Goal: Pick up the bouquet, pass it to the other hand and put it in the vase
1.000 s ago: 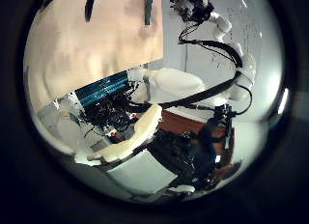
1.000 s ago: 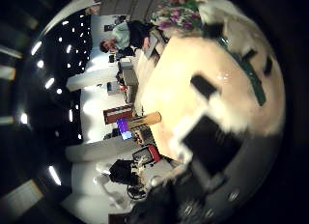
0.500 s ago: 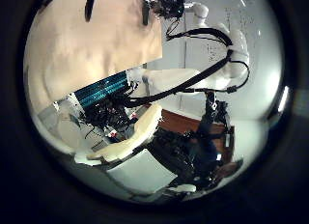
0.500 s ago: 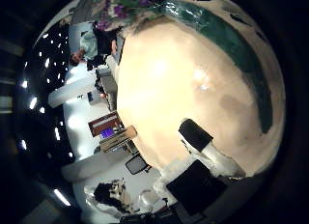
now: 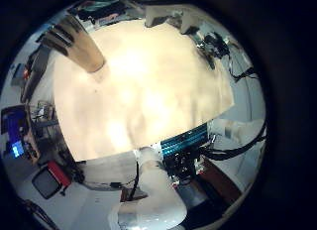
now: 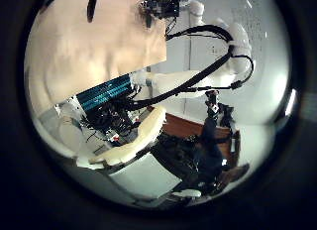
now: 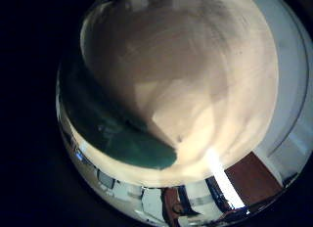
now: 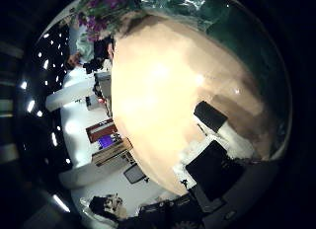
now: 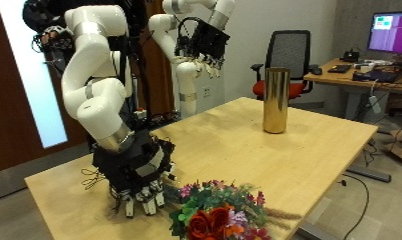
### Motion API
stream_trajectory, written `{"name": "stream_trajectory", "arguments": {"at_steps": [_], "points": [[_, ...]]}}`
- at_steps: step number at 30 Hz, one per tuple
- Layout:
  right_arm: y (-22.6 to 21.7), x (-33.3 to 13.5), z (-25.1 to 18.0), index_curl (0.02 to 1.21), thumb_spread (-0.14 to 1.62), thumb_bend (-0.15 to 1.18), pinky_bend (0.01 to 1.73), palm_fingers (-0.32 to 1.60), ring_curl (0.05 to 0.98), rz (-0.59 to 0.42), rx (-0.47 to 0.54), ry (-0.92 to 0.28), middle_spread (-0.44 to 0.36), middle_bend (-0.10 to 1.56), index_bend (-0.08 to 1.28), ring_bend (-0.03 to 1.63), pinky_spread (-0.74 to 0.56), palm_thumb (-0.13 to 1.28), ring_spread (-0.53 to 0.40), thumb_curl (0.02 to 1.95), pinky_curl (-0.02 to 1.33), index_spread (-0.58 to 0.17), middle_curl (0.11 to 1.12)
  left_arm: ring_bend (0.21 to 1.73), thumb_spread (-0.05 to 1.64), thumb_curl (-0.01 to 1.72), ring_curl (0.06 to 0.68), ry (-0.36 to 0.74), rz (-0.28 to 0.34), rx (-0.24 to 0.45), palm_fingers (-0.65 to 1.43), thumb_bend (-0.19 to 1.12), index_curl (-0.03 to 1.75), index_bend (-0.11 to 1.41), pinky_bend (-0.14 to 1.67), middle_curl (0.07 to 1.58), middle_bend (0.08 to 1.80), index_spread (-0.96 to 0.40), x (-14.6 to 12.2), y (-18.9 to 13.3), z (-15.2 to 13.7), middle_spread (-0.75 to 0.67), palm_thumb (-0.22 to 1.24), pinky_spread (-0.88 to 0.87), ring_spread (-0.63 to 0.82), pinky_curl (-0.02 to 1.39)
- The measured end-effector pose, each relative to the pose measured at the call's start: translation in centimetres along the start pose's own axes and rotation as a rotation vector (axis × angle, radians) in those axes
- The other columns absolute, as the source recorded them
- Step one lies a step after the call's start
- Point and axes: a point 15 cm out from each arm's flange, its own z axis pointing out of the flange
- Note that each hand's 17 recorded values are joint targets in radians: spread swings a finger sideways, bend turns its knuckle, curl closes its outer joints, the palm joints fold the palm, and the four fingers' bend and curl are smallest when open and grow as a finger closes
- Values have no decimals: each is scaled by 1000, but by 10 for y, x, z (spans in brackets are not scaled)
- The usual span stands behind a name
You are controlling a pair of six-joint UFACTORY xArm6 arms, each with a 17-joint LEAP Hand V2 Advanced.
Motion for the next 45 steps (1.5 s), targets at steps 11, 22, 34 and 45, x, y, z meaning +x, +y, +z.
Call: {"name": "stream_trajectory", "arguments": {"at_steps": [11, 22, 34, 45], "points": [[0, 0, 1, 311, 930, -23, 420, 406, 279, 0, -7, 34, 61, 488, 171, 806, 121, 900, -106, 495, 270, -82, 392, 394, 936, 299, 195, -1, 2, -5, 233, -29, 439, 289, 171, 312, 191, -91, 0, 0, 1, 278, 335, 546, 497, 195], [-1, 1, -6, 478, 791, -30, 870, 1228, 426, -7, 6, 48, -226, 737, 394, 1050, -515, 929, -322, 539, 393, -348, 585, 397, 936, 299, 195, 2, 4, -7, 234, -29, 437, 290, 170, 310, 191, -91, 0, 0, 2, 277, 335, 546, 496, 195], [2, 11, -69, 861, 600, 18, 1298, 1135, 635, 27, 77, 1, -166, 1282, 1055, 1359, -266, 1225, -231, 719, 704, -300, 802, 398, 936, 300, 196, 2, 3, -3, 234, -29, 436, 290, 170, 311, 191, -91, 0, 1, 2, 277, 335, 546, 495, 195], [64, -46, -163, 905, 340, -10, 1251, 1096, 687, -140, 103, -149, -130, 1348, 1108, 1403, -211, 1230, -209, 850, 832, -261, 791, 399, 947, 299, 198, -8, -20, 32, 241, -28, 439, 290, 171, 313, 193, -92, -5, -6, -7, 276, 340, 542, 491, 196]]}}
